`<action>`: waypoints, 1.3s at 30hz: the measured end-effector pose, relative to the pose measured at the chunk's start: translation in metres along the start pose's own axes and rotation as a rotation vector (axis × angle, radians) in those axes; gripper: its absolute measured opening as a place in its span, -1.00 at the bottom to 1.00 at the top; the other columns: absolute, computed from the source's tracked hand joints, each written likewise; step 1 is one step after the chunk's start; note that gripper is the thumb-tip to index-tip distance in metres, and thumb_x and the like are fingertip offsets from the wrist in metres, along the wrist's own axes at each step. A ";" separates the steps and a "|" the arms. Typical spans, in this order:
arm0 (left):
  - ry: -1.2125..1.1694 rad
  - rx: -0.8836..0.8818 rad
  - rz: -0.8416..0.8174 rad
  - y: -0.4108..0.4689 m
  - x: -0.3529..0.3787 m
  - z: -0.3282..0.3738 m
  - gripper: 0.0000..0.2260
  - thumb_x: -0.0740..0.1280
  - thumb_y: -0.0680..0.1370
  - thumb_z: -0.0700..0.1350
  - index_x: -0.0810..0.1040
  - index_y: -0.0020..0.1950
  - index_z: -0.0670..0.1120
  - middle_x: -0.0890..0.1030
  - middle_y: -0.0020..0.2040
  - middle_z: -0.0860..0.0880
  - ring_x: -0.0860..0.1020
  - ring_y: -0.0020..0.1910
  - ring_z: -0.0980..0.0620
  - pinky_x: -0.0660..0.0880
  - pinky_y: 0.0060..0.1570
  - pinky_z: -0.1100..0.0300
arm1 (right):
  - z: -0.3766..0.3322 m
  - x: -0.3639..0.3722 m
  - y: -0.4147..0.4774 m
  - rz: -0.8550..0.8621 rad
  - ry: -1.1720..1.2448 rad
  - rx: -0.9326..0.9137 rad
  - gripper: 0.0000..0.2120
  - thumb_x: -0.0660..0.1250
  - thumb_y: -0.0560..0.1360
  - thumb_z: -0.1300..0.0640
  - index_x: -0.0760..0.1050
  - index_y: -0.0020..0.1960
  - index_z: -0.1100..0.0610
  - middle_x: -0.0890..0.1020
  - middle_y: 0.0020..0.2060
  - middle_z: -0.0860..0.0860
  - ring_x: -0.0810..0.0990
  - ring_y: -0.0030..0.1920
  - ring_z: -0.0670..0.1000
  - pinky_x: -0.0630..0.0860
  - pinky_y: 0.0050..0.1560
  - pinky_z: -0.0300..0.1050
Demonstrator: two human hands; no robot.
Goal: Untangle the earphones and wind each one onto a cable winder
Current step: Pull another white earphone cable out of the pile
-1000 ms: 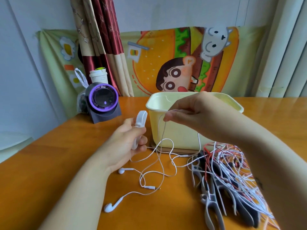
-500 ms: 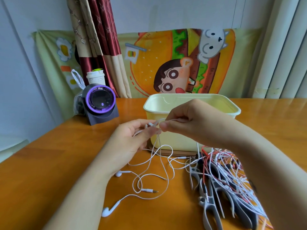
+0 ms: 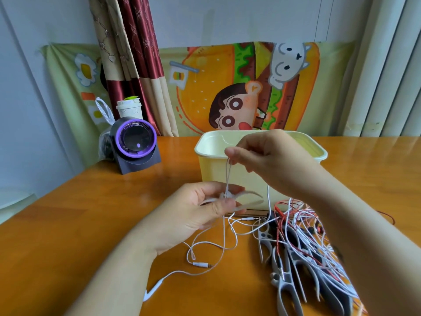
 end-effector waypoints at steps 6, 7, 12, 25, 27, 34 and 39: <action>0.017 -0.023 -0.071 0.000 0.012 0.003 -0.73 0.35 0.44 0.00 0.64 0.12 0.03 0.53 -0.37 0.17 0.42 -0.44 0.24 0.31 -0.40 0.49 | 0.011 -0.012 0.002 0.229 0.087 0.039 -0.73 0.30 0.53 0.00 0.58 -0.28 0.10 0.42 -0.50 -0.04 0.32 -0.55 -0.17 0.20 -0.54 -0.38; 0.015 -0.023 -0.084 0.000 0.012 0.002 -0.74 0.38 0.43 0.04 0.68 0.09 0.07 0.48 -0.35 0.07 0.34 -0.42 0.18 0.29 -0.40 0.43 | 0.013 -0.016 0.003 0.283 0.106 0.044 -0.72 0.30 0.53 0.00 0.57 -0.28 0.10 0.40 -0.51 -0.05 0.31 -0.56 -0.17 0.19 -0.54 -0.38; -0.019 -0.010 -0.106 0.000 0.013 0.001 -0.77 0.44 0.38 0.09 0.69 0.03 0.21 0.36 -0.36 -0.01 0.21 -0.38 0.03 0.17 -0.39 0.25 | 0.034 -0.045 0.001 0.518 0.122 0.107 -0.63 0.30 0.55 -0.02 0.47 -0.37 0.13 0.39 -0.60 -0.12 0.29 -0.57 -0.18 0.16 -0.53 -0.36; -0.042 -0.045 -0.039 0.000 -0.001 -0.005 -0.66 0.42 0.34 0.16 0.69 0.08 0.12 0.70 -0.10 0.05 0.39 -0.40 0.20 0.32 -0.39 0.42 | 0.023 -0.039 0.001 0.374 -0.438 0.029 -0.71 0.30 0.53 -0.03 0.56 0.21 0.01 0.58 0.14 -0.02 0.44 0.09 -0.09 0.21 -0.01 -0.30; -0.069 -0.040 -0.035 0.000 0.000 -0.005 -0.70 0.47 0.34 0.16 0.70 0.04 0.14 0.72 -0.06 -0.03 0.37 -0.31 0.05 0.29 -0.41 0.39 | -0.005 -0.033 -0.002 0.251 -0.268 -0.100 -0.76 0.31 0.53 0.04 0.57 0.19 0.01 0.62 0.06 -0.09 0.46 -0.17 -0.37 0.28 -0.13 -0.49; -0.077 -0.021 -0.010 -0.001 -0.004 -0.002 -0.76 0.44 0.39 0.06 0.70 0.04 0.07 0.71 -0.08 -0.11 0.34 -0.38 0.11 0.30 -0.42 0.37 | -0.009 0.016 -0.021 -0.537 -0.277 0.064 -0.59 0.28 0.44 -0.26 0.50 0.22 -0.13 0.62 -0.07 -0.18 0.55 -0.17 -0.22 0.42 -0.20 -0.35; -0.116 0.021 0.058 -0.001 -0.010 0.000 -0.75 0.50 0.34 0.06 0.70 0.01 0.12 0.71 -0.06 -0.06 0.46 -0.32 0.18 0.35 -0.42 0.43 | -0.012 0.005 -0.015 -0.322 -0.301 0.085 -0.61 0.24 0.35 -0.38 0.54 -0.14 -0.07 0.53 -0.36 -0.13 0.48 -0.37 -0.16 0.29 -0.38 -0.26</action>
Point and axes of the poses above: each hand's wrist, its own y-axis towards the middle knuckle, its own x-axis out of the palm, z = x × y, the point moved 5 cm from there along y, towards the middle knuckle
